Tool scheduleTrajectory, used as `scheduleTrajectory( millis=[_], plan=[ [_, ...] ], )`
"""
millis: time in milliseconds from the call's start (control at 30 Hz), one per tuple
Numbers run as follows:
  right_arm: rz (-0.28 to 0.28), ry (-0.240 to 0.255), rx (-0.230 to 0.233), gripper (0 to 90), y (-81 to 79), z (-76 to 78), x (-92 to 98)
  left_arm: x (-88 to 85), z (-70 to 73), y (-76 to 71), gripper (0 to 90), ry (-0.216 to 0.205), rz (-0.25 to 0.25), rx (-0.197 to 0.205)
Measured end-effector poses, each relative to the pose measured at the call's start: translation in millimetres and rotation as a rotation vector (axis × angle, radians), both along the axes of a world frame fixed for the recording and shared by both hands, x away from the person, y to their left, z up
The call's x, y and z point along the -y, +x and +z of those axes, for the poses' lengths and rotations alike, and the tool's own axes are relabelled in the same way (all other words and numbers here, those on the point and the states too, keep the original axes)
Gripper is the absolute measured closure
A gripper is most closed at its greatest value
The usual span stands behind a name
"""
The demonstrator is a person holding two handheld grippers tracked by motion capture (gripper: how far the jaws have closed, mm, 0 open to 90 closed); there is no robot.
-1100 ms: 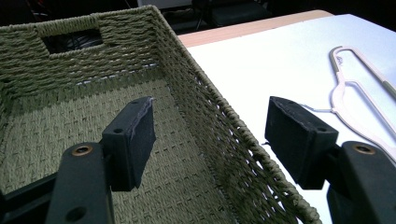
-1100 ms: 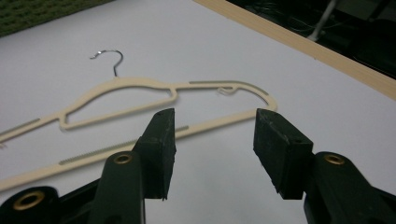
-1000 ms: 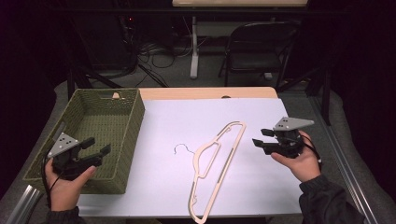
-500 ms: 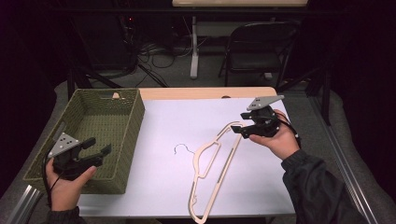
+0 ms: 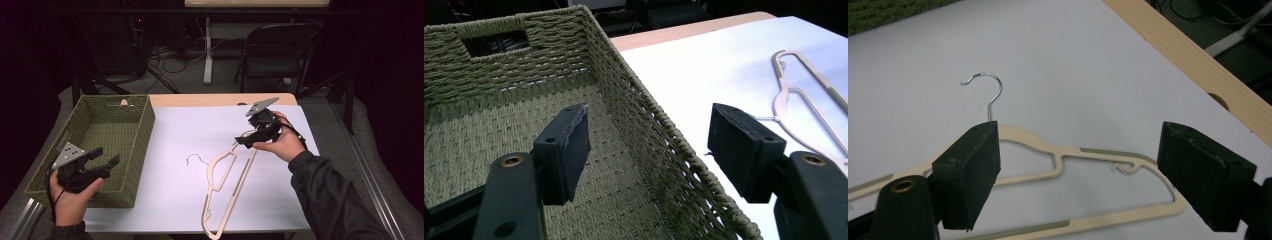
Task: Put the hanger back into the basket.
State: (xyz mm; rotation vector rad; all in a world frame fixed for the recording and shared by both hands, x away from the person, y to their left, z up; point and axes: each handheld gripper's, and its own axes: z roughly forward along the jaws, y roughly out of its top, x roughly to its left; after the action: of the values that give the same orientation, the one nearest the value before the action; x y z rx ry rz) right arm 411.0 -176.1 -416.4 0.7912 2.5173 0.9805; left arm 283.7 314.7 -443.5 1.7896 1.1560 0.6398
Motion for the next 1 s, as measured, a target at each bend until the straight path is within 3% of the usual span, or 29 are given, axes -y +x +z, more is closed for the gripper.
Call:
scheduleTrajectory(
  millis=[367, 433, 533, 700, 733, 767, 833, 933, 1000],
  plan=[
    [0.041, -0.092, -0.006, 16.9, 3.7, -12.7, -6.2, -0.1, -0.1, -0.1, 33.1, 0.003, 0.000, -0.002],
    [0.048, -0.083, 0.010, 16.9, 4.0, -18.2, -8.5, 0.2, -0.3, 0.0, 33.1, 0.001, 0.000, 0.000],
    [0.075, -0.139, -0.026, 17.6, 3.4, -21.6, -11.1, 0.9, -0.5, 0.3, 33.1, 0.002, -0.002, 0.001],
    [0.123, -0.225, -0.049, 19.6, 0.8, -30.8, -18.1, 1.3, -0.6, 0.2, 33.1, 0.002, -0.003, 0.002],
    [0.128, -0.212, -0.031, 19.7, 0.5, -34.0, -19.4, 1.1, -0.5, 0.1, 33.1, 0.002, -0.003, 0.003],
    [0.142, -0.248, -0.057, 19.7, -0.4, -34.4, -21.0, 1.0, -0.4, 0.0, 33.1, 0.001, -0.003, 0.003],
    [0.149, -0.244, -0.042, 19.7, -1.6, -40.8, -24.3, 0.9, -0.4, -0.1, 33.1, 0.000, -0.002, 0.003],
    [0.161, -0.295, -0.052, 19.8, -2.9, -49.3, -30.9, 1.0, -0.5, 0.0, 33.1, 0.002, -0.004, 0.003],
    [0.185, -0.324, -0.070, 25.2, -4.3, -55.1, -35.7, 1.3, -0.7, 0.1, 33.1, 0.001, -0.004, 0.003]
  ],
)
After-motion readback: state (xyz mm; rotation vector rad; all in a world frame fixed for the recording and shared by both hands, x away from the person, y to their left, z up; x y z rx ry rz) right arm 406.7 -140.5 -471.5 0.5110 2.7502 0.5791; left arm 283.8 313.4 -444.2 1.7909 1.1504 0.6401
